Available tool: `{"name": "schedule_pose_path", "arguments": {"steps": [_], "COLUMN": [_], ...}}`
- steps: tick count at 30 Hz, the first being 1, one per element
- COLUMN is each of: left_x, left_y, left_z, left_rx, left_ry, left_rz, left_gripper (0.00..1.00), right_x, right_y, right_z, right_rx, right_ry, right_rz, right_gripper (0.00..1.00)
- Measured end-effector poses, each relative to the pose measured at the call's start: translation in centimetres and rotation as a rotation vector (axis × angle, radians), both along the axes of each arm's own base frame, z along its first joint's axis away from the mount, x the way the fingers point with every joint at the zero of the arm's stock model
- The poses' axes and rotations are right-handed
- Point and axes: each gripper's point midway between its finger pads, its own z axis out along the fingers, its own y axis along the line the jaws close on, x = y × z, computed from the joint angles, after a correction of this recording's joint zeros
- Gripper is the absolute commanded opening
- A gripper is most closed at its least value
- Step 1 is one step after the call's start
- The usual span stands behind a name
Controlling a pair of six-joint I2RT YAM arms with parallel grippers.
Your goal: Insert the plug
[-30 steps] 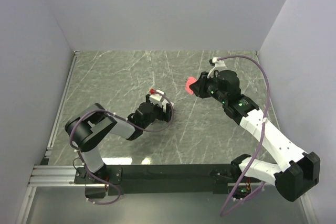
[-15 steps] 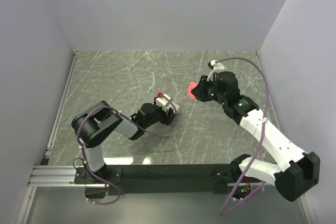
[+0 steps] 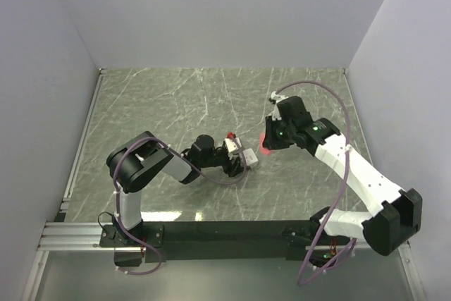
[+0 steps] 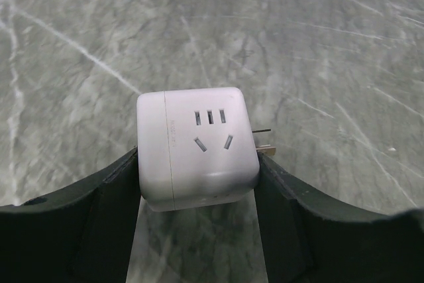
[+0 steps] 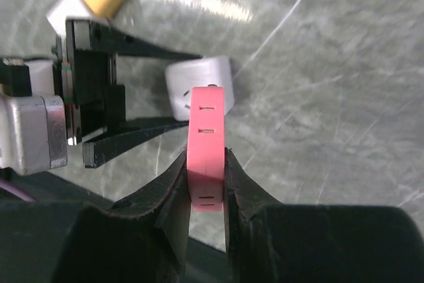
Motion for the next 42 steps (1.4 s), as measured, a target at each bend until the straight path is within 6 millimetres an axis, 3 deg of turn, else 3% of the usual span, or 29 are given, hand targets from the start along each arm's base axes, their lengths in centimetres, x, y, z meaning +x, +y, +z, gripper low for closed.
{"name": "schedule_pose_path", "arguments": {"steps": [7, 10, 18, 42], "left_x": [-0.9, -1.1, -1.2, -1.9], "left_y": [-1.2, -1.4, -1.5, -2.2], "left_z": [0.0, -0.1, -0.1, -0.1], "left_rx": [0.013, 0.019, 0.024, 0.033], "left_ry": [-0.010, -0.020, -0.028, -0.038], "left_rz": [-0.097, -0.112, -0.119, -0.137], "left_gripper": [0.39, 0.38, 0.37, 0.34], "right_x": [-3.0, -3.7, -4.2, -3.1], "right_y": [2.5, 2.8, 1.6, 1.2], "right_z": [-4.5, -5.5, -4.7, -6.1], "right_rx": [-0.142, -0.187, -0.250, -0.320], "right_ry": [0.209, 0.269, 0.304, 0.368], "right_rz": [0.127, 0.154, 0.153, 0.156], "right_gripper": [0.00, 0.00, 0.00, 0.00]}}
